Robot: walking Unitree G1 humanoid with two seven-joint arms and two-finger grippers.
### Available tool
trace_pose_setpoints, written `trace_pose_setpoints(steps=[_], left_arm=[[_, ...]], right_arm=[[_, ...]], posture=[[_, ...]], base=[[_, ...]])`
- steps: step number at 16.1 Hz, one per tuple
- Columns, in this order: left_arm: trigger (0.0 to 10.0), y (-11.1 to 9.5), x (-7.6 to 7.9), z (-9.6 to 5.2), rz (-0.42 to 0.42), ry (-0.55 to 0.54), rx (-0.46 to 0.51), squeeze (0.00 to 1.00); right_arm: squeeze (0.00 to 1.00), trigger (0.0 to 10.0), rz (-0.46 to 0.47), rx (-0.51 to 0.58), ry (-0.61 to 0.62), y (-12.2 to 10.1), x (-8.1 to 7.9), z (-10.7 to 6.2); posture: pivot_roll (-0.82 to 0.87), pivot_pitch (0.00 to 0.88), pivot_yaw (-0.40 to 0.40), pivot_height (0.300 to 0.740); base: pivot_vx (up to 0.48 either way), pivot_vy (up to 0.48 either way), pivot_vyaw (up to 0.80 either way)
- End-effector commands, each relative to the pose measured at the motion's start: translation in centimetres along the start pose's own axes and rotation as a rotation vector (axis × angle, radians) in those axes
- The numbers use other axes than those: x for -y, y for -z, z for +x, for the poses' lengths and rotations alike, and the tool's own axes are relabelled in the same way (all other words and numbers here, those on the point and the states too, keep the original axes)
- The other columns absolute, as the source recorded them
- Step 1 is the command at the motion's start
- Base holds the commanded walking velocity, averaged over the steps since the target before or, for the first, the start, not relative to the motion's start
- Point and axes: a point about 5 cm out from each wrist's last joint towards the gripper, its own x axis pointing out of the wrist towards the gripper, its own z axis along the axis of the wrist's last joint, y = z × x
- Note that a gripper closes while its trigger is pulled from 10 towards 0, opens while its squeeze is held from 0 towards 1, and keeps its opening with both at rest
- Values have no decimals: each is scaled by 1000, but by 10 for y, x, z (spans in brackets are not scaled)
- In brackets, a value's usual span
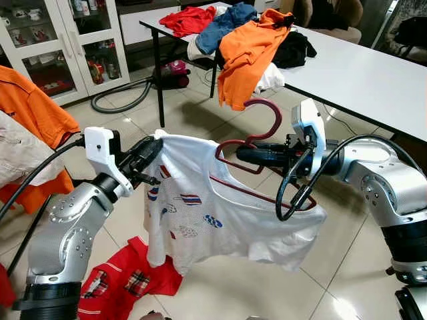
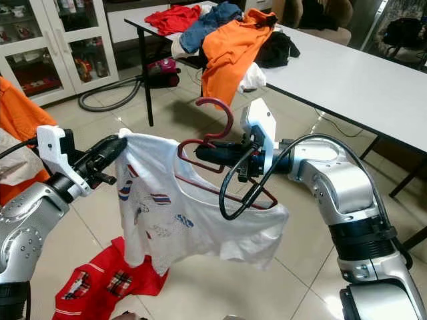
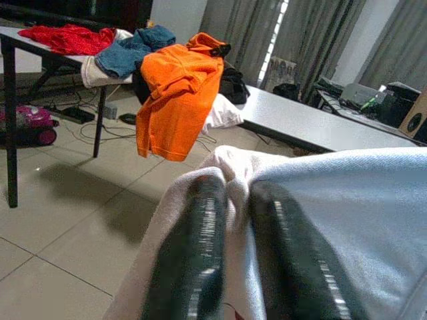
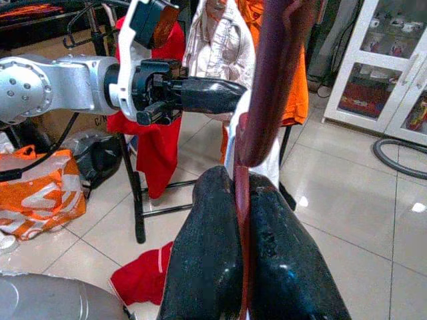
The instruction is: Hang hanger
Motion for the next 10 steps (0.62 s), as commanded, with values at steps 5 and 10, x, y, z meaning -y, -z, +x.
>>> trace_pose_setpoints(steps=[5,10], left_arm=[[0,-3,-7,-7,12,-41,6,0],[0,-23,-17,-17,40,-90,47,0]], right_arm=[[0,10000,-30,0,28,-5,1,-2],[0,10000,-20,-138,116,15,9,-5]], posture=[[-116,0,-51,740],[-108,0,-55,740]], base=[[0,0,0],[0,0,0]])
